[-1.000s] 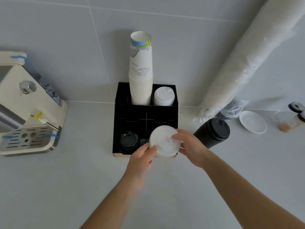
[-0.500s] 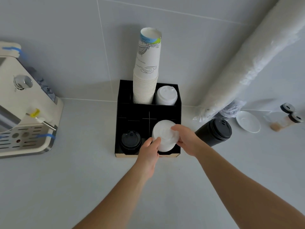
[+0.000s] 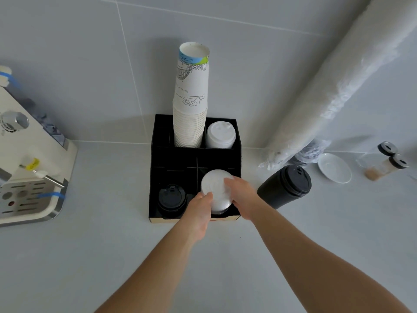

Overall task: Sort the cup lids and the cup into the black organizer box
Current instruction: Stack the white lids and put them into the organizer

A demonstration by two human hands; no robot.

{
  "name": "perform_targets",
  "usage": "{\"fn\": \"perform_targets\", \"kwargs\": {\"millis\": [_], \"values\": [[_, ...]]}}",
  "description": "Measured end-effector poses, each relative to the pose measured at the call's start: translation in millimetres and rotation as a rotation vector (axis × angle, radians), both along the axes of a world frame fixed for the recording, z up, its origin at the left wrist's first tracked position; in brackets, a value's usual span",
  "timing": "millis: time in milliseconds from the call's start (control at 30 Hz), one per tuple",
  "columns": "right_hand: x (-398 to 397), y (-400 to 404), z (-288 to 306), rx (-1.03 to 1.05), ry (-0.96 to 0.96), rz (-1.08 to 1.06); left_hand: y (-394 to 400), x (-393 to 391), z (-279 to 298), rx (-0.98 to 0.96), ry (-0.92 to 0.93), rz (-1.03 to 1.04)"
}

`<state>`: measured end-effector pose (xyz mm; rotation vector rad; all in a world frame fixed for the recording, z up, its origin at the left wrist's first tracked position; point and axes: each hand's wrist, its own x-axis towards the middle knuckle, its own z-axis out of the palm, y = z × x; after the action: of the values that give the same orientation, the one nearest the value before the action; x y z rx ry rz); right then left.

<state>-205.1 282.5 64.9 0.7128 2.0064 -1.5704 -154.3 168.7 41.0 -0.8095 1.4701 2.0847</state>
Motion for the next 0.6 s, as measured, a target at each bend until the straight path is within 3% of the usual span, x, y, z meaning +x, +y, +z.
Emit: {"fn": "perform_targets", "kwargs": {"millis": [333,600], "values": [[9,5,2,0.367,0.157,0.266,6,-5,-6,-0.078,-0.067,0.047],[24,16,10,0.356,0.212,0.267,13,-10,-15,-0.254,-0.080,-0.029]]}}
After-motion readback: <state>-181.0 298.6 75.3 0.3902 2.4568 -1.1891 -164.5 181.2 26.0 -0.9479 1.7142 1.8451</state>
